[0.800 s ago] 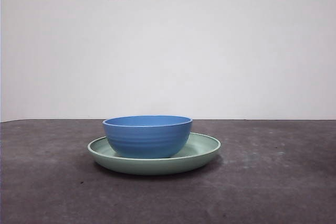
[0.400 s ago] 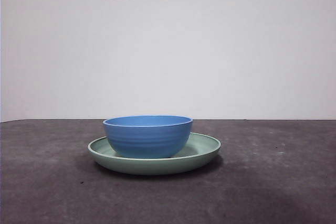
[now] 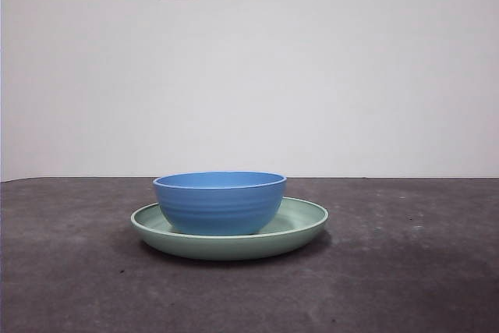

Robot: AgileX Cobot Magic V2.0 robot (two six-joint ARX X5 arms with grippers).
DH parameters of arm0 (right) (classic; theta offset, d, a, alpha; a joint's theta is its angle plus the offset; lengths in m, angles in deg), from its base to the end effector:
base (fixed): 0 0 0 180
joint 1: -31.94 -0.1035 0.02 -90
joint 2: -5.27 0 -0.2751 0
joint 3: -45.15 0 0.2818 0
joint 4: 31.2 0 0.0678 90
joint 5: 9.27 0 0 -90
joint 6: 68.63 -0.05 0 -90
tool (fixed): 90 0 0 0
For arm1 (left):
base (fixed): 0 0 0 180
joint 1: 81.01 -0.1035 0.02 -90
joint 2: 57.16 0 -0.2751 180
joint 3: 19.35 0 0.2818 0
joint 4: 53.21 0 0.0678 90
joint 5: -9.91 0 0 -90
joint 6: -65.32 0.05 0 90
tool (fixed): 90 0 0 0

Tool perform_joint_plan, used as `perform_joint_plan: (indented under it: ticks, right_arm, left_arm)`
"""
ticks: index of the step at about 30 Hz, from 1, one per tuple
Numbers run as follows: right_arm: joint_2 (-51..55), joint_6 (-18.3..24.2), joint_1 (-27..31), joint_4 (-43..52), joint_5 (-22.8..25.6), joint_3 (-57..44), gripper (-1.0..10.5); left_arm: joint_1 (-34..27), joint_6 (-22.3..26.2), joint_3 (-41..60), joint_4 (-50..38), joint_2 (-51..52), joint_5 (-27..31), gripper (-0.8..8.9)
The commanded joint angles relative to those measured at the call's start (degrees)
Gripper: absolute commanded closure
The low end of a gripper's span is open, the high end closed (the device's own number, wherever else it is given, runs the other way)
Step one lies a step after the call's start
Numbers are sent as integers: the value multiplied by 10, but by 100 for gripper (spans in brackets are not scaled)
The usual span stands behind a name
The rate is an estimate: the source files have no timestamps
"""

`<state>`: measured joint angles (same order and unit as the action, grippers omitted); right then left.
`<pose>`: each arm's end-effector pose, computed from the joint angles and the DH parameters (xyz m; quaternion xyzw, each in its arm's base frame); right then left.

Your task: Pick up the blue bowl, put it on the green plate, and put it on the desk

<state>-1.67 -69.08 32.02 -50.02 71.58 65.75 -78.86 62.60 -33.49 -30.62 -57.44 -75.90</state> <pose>0.1374 0.0078 0.1928 0.0075 0.0452 0.0788 0.9958 0.1348 -0.0014 0.1545 -0.0195 0.0756 0.0195 0.9968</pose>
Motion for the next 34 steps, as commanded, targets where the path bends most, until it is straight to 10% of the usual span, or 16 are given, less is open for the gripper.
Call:
perform_joint_plan:
  ticks: [1, 34]
  right_arm:
    - [24, -11, 1, 10, 7, -21, 939]
    - [67, -55, 1, -25, 17, -76, 939]
  left_arm:
    - [0, -6, 12, 4, 1, 0, 804]
    - [0, -6, 12, 4, 1, 0, 804]
